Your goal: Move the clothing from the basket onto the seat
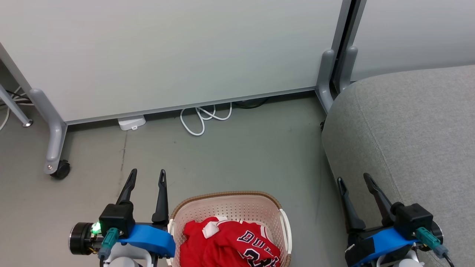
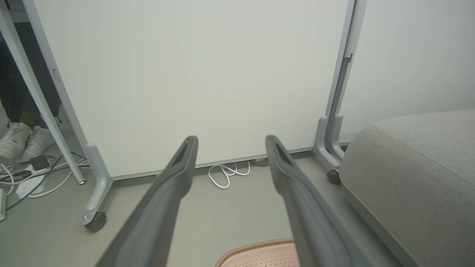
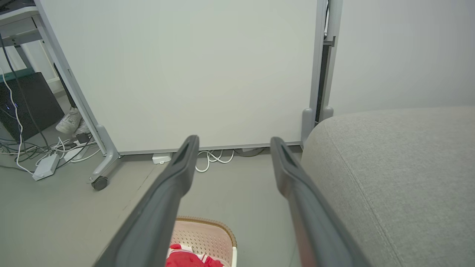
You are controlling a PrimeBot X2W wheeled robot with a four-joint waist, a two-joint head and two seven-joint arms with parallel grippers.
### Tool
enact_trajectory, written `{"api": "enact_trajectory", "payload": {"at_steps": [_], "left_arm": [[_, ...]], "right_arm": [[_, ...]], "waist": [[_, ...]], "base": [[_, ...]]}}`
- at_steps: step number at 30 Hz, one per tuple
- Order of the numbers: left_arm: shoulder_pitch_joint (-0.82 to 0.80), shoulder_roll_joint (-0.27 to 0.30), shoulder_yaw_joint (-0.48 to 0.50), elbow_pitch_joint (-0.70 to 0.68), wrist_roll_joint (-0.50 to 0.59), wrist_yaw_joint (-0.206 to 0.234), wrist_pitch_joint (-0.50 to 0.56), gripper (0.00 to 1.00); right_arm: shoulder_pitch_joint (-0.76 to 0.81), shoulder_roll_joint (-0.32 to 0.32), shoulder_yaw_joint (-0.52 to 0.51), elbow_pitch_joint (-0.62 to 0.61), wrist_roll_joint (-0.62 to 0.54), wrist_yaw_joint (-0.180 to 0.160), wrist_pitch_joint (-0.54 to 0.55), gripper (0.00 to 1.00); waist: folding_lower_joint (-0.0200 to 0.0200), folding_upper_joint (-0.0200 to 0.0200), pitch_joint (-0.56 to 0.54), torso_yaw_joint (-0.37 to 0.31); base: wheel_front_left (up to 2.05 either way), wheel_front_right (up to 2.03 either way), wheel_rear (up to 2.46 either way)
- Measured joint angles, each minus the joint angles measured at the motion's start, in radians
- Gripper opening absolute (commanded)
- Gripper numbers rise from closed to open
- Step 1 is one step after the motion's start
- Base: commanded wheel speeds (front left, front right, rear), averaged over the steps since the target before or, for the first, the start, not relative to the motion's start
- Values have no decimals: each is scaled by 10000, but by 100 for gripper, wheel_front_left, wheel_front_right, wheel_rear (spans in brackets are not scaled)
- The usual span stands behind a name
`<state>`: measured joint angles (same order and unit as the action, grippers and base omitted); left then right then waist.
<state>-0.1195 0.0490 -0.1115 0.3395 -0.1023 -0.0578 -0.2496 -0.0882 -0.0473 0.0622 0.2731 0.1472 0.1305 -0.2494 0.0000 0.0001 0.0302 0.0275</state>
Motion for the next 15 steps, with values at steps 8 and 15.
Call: {"api": "enact_trajectory", "payload": {"at_steps": [8, 15], "left_arm": [[-18, 2, -19, 169, 140, -21, -121, 100], [-43, 2, -19, 284, -132, -48, -121, 100]], "right_arm": [[-6, -2, 77, 58, -426, 0, -119, 100], [-7, -4, 96, 121, -387, 0, -121, 100]], "waist": [[0, 0, 23, -4], [0, 0, -3, -11]], "base": [[0, 0, 0], [0, 0, 0]]}}
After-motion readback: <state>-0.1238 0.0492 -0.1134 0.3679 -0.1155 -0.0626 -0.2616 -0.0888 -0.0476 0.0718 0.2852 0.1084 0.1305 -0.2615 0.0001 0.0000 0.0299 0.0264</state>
